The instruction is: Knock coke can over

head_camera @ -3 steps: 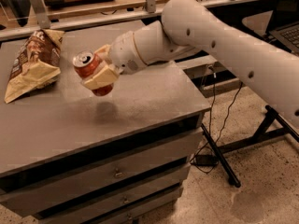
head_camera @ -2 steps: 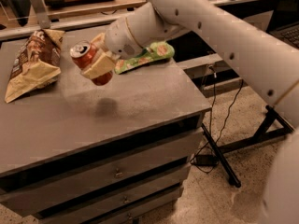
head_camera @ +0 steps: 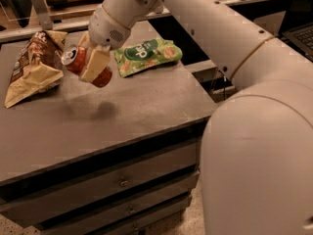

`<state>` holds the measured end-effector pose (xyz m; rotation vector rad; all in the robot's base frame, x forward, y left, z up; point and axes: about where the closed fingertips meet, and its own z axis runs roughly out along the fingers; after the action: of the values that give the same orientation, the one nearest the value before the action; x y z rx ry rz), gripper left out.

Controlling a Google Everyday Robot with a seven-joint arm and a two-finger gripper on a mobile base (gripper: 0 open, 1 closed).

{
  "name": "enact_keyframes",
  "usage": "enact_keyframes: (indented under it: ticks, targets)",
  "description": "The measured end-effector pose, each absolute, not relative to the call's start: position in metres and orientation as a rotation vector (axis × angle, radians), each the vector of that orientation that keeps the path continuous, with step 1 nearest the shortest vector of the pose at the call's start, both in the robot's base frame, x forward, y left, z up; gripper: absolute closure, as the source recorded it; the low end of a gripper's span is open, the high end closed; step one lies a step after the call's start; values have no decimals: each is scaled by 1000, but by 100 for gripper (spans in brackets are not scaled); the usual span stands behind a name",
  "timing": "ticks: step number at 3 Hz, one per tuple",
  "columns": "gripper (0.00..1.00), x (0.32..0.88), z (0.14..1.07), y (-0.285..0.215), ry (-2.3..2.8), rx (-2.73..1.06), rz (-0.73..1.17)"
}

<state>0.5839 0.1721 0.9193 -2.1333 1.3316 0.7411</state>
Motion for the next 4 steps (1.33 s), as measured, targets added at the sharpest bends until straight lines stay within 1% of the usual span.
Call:
enact_keyframes:
  ticks: [1, 2, 3, 4]
  targets:
    - [100, 553, 922, 162, 1332, -2382, 651]
    - [100, 540, 932, 153, 1359, -2457, 513]
    - [100, 525, 928, 158, 1341, -2547, 367]
    - [100, 512, 912, 160, 1334, -2647, 288]
